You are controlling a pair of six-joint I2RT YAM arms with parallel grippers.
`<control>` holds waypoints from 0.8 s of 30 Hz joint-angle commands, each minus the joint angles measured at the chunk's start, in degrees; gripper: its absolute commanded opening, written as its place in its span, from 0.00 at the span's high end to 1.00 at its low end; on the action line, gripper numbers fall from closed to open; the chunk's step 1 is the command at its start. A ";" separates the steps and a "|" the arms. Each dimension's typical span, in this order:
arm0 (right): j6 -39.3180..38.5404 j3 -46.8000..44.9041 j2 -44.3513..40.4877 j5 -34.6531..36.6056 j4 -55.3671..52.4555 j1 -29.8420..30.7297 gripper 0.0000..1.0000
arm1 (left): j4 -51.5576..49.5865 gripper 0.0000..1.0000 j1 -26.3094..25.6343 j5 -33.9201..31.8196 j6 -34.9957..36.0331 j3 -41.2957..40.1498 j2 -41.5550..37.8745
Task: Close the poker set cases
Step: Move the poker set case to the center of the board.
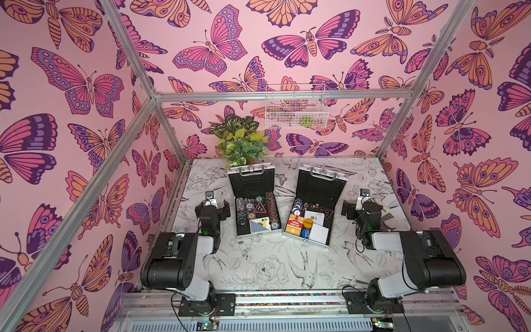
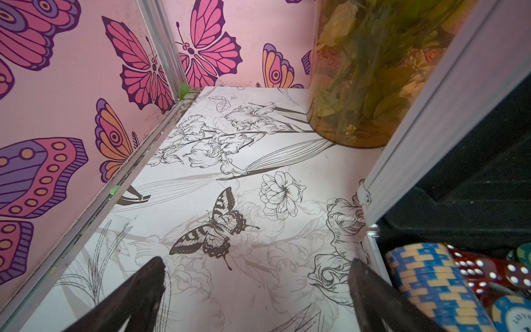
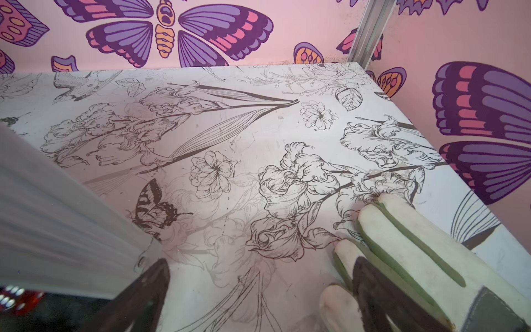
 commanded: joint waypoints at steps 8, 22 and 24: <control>0.30 1.23 -0.43 -0.90 -0.56 -0.42 0.01 | 1.08 0.01 -0.06 -0.90 0.52 -0.78 0.64; 0.27 1.23 -0.43 -0.90 -0.55 -0.42 0.01 | 1.00 0.01 -0.06 -0.90 0.54 -0.78 0.63; 0.31 1.23 -0.49 -0.87 -0.56 -0.41 0.01 | 0.45 0.01 0.11 -0.29 0.52 -0.44 0.78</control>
